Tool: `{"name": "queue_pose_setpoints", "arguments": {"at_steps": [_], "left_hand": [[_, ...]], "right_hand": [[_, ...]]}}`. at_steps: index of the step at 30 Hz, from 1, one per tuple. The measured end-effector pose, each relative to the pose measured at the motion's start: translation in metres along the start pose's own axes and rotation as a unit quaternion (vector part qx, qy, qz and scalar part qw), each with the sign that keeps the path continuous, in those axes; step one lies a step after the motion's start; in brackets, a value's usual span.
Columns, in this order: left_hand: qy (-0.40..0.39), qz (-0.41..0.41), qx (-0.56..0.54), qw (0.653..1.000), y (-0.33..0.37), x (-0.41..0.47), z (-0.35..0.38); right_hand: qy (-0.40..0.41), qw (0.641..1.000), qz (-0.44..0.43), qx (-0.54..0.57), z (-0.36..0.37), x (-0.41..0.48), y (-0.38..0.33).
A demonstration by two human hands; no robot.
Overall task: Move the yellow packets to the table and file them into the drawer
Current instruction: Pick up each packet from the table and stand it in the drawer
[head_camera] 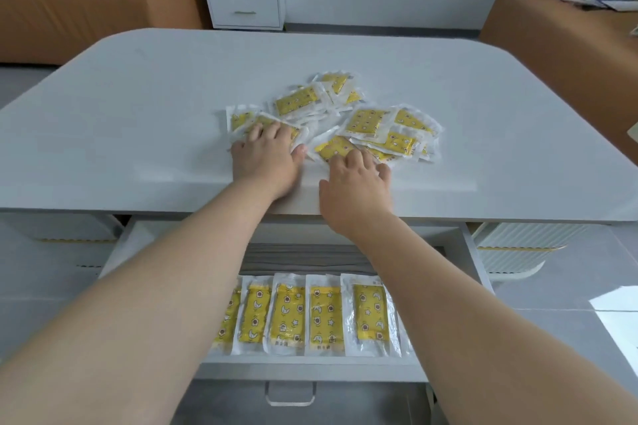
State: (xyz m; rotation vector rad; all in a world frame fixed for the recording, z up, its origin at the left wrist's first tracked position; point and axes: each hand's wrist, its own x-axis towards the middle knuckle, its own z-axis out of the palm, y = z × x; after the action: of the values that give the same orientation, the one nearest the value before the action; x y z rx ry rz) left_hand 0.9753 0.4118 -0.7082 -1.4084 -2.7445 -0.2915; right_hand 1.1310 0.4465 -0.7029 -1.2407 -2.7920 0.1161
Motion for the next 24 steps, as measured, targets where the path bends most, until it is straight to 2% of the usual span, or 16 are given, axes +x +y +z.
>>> {"name": "queue_pose_setpoints", "arguments": {"at_steps": [5,9,13,16,18,21,24], "left_hand": [[-0.046,0.016,0.049,0.998,-0.006,-0.050,-0.028],[-0.053,0.023,0.055,0.997,-0.016,-0.083,-0.039],[0.014,0.028,0.013,0.999,-0.030,-0.106,-0.029],[-0.020,-0.025,-0.066,0.997,-0.035,-0.104,-0.032],[-0.053,-0.058,-0.097,0.992,-0.034,-0.102,-0.037],[-0.041,-0.078,-0.051,0.995,-0.030,-0.104,-0.040],[0.000,-0.077,0.004,0.997,-0.027,-0.105,-0.043]], "right_hand": [[-0.003,0.998,-0.045,-0.039,-0.011,-0.025,-0.012],[-0.021,0.999,-0.035,0.015,-0.015,-0.040,-0.014],[-0.038,0.999,-0.006,0.029,-0.012,-0.038,-0.014],[-0.073,0.995,0.031,0.053,-0.010,-0.033,-0.012],[-0.062,0.996,0.040,0.056,-0.012,-0.033,-0.013],[-0.031,0.995,0.053,0.074,-0.013,-0.034,-0.016],[-0.045,0.983,0.077,0.160,-0.017,-0.034,-0.023]]}}
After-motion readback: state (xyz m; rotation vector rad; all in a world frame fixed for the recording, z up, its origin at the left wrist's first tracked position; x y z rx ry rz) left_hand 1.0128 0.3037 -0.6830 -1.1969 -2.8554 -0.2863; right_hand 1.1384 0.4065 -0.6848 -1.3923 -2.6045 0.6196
